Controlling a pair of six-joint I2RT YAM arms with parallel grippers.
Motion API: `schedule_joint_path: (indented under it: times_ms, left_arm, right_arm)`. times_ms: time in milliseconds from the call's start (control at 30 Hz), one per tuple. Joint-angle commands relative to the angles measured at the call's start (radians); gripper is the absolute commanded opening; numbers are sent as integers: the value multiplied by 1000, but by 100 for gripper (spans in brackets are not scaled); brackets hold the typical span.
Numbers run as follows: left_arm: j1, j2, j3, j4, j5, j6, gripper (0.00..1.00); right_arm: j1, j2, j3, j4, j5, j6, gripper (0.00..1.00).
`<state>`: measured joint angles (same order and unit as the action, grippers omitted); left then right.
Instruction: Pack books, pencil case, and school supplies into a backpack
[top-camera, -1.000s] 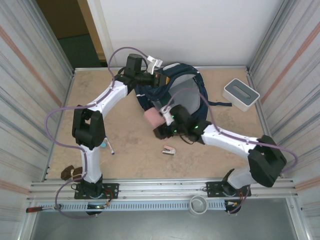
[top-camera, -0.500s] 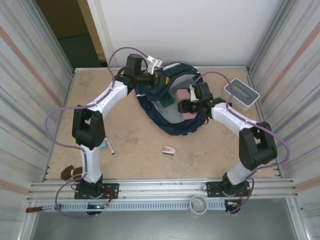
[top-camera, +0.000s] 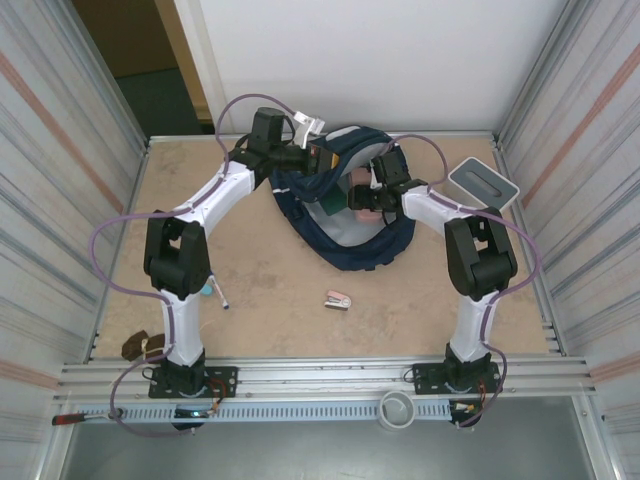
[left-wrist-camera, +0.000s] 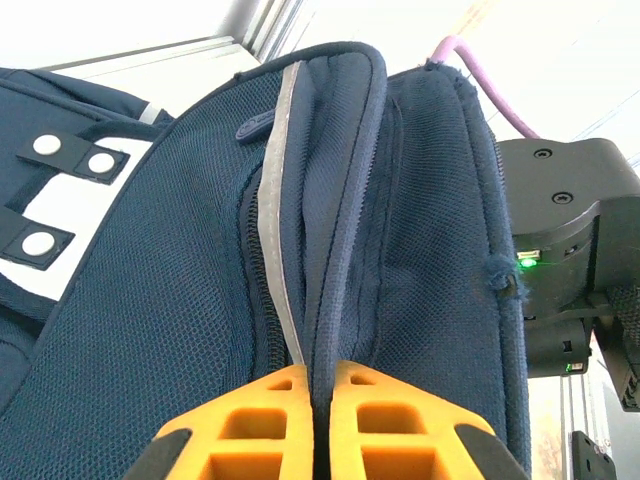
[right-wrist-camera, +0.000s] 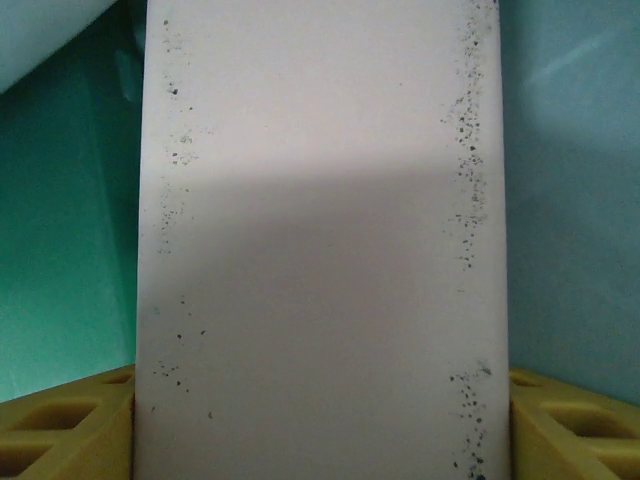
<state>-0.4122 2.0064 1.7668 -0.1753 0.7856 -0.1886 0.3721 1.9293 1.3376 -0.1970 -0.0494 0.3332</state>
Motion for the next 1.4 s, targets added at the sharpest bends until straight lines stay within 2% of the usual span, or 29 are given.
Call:
schedule_joint_path:
  times_ms: [0, 133, 267, 500, 567, 733, 833, 1067, 1367]
  left_arm:
    - [-4, -75, 11, 33, 33, 7, 0]
    - [-5, -71, 9, 37, 31, 6, 0]
    - [-5, -69, 5, 42, 35, 5, 0]
    - [-5, -68, 0, 39, 28, 11, 0]
    - [-6, -66, -2, 43, 30, 9, 0]
    - [-7, -61, -3, 51, 32, 1, 0]
    - [-7, -63, -7, 49, 32, 5, 0]
    - [-7, -62, -7, 46, 30, 9, 0]
    - [-7, -60, -8, 38, 30, 17, 0]
  right_arm:
    - [-1, -35, -39, 114, 31, 11, 76]
    - [1, -104, -108, 109, 40, -8, 83]
    - [1, -189, -186, 110, 27, -17, 85]
    - [24, -379, -395, 179, -71, -29, 77]
    - [40, -395, -432, 179, -89, -41, 71]
    - [50, -345, -459, 194, -115, -46, 45]
    - [49, -285, -438, 201, -110, -46, 35]
    - [11, -172, -364, 188, -65, -11, 29]
    - [-14, -88, -224, 257, -60, 20, 29]
